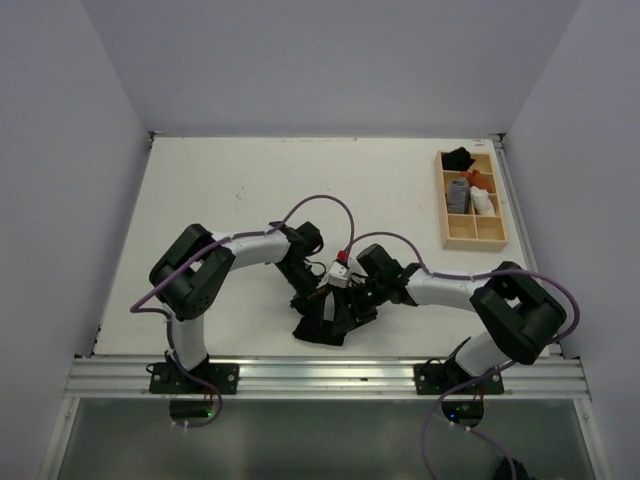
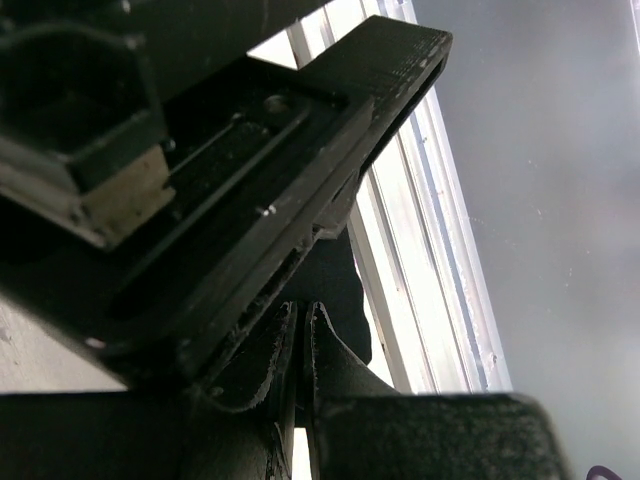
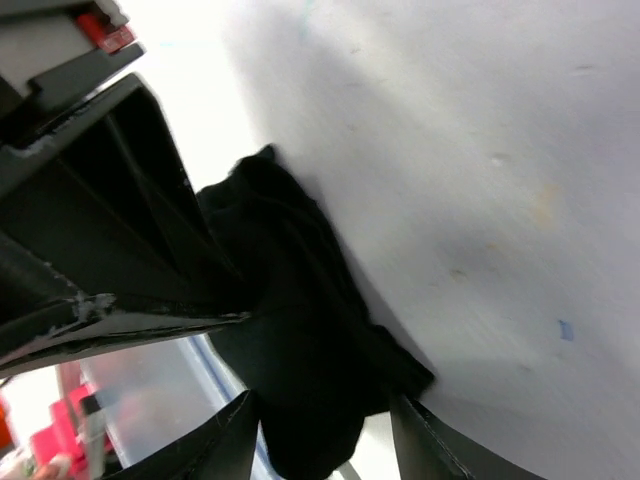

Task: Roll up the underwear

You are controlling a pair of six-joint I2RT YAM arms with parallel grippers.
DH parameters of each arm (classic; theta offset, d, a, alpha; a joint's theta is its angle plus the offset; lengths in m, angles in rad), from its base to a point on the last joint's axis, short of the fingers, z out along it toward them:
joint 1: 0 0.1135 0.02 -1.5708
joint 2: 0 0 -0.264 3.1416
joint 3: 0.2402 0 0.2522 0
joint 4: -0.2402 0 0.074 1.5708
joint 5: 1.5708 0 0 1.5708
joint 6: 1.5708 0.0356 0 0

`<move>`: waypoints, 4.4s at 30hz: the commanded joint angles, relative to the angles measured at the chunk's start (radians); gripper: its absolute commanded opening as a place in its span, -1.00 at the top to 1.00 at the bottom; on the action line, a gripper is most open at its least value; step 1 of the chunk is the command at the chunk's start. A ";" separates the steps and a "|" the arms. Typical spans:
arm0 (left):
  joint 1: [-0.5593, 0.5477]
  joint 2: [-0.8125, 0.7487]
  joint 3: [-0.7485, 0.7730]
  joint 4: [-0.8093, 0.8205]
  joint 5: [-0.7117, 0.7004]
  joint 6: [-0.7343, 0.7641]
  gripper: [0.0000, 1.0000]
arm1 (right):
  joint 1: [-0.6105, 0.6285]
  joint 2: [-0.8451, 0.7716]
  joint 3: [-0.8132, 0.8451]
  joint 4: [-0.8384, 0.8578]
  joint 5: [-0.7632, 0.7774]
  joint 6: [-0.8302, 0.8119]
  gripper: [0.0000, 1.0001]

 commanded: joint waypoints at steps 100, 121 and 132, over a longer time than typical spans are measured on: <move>-0.080 -0.132 -0.189 0.290 -0.331 -0.311 1.00 | 0.145 -0.206 -0.243 0.286 0.148 0.176 1.00; -0.054 -0.194 -0.136 0.338 -0.480 -0.614 0.37 | 0.211 -0.197 -0.167 0.194 0.267 0.193 1.00; 0.004 -0.301 -0.163 0.493 -0.382 -0.753 0.21 | 0.213 -0.174 -0.127 0.158 0.309 0.213 1.00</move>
